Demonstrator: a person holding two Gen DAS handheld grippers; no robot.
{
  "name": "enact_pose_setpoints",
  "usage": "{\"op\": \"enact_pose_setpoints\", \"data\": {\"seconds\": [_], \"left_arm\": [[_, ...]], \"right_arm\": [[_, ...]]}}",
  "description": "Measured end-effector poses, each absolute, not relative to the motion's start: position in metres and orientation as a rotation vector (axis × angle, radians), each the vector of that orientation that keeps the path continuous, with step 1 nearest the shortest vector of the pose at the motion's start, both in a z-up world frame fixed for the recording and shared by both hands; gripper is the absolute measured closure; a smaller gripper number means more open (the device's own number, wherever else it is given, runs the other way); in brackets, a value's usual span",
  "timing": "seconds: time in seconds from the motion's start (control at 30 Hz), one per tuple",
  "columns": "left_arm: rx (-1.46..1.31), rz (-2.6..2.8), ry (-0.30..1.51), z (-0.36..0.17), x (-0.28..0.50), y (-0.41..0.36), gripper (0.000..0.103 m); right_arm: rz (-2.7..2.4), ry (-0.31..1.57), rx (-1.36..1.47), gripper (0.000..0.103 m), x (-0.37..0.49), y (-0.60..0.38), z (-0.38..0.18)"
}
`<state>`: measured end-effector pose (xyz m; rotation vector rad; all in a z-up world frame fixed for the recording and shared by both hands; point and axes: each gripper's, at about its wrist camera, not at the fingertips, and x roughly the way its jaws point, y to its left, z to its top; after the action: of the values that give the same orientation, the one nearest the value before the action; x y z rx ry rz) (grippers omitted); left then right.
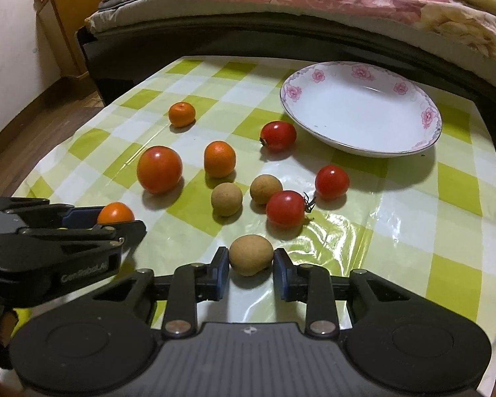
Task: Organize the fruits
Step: 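Grasp the small orange tomato with the left gripper while the right grasps a brown longan, then carry both fruits over the white plate and open both grippers to drop them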
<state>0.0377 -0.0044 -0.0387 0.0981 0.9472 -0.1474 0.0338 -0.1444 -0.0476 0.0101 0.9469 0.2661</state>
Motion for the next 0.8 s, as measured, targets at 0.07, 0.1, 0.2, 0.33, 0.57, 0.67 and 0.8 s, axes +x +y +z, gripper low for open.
{"op": "enact_pose_setpoints", "data": {"seconds": [0.07,0.1,0.2,0.33,0.57,0.67,0.8], "left_arm": [[0.095,-0.150,0.951,-0.038,0.037,-0.004,0.063],[0.092,-0.150,0.951,-0.037,0.037,-0.004,0.063],[0.076,-0.159,0.956,-0.035,0.035,-0.004,0.063],[0.066,-0.178,0.951,-0.031,0.034,-0.007,0.063],[0.044,-0.217,0.947,-0.025,0.037,-0.019,0.063],[0.038,-0.234,0.938,-0.020,0.040,-0.026,0.063],[0.025,-0.262,0.921,-0.012,0.046,-0.037,0.063]], "right_arm": [[0.266,0.944,0.009,0.071,0.032,-0.145,-0.046],[0.265,0.944,0.009,0.071,0.031,-0.145,-0.046],[0.262,0.939,0.015,0.071,0.030,-0.147,-0.043],[0.254,0.930,0.025,0.071,0.030,-0.151,-0.039],[0.243,0.916,0.040,0.071,0.029,-0.157,-0.033],[0.240,0.915,0.056,0.071,0.031,-0.160,-0.031],[0.231,0.908,0.069,0.071,0.034,-0.164,-0.027]]}}
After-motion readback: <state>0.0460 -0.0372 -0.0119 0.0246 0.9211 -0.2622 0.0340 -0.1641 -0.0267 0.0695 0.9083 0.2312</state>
